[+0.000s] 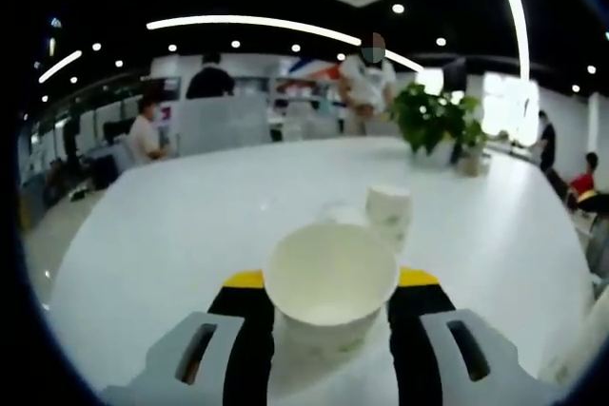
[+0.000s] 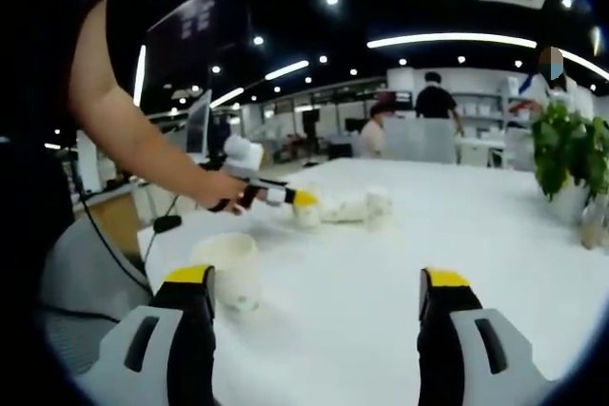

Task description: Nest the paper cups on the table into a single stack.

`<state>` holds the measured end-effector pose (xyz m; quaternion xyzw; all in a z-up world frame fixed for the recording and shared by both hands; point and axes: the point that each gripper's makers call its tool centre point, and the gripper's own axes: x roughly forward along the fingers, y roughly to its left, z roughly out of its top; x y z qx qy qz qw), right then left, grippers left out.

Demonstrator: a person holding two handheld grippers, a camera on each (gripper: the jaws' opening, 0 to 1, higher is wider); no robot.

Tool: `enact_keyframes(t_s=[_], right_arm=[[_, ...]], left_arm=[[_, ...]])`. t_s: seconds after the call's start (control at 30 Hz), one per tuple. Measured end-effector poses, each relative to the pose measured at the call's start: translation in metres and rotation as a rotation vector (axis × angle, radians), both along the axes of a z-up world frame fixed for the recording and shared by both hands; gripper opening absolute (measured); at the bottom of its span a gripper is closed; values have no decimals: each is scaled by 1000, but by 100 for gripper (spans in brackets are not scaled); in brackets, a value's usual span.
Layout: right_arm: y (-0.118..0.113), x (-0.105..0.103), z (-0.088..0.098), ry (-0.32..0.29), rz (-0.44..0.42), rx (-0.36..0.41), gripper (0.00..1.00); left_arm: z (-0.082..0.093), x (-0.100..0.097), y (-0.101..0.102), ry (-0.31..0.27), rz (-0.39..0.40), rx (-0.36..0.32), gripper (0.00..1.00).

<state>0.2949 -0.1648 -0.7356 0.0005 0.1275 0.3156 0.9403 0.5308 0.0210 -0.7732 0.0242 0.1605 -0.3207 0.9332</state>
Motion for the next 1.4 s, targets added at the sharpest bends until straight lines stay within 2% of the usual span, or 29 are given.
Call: enact_keyframes(t_s=[0.27,0.73,0.97,1.13,1.4], right_arm=[[-1,0,-1,-1,0,-7,87],[2,0,0,-10,10,-13,85],[4,-1,-2,-10,28,-30,85],[7,-2,-2,-11,37,-28,87],[11,-3,0,-21,57,-26,96]], left_arm=[[8,2,4,-9,-3,4,44],[38,6,9,-1,-15,-12,44],[55,13,10,-15,-30,-12,44],[64,22,13,-23,-40,-17,44],[86,28,15,-28,-62,-13,46]])
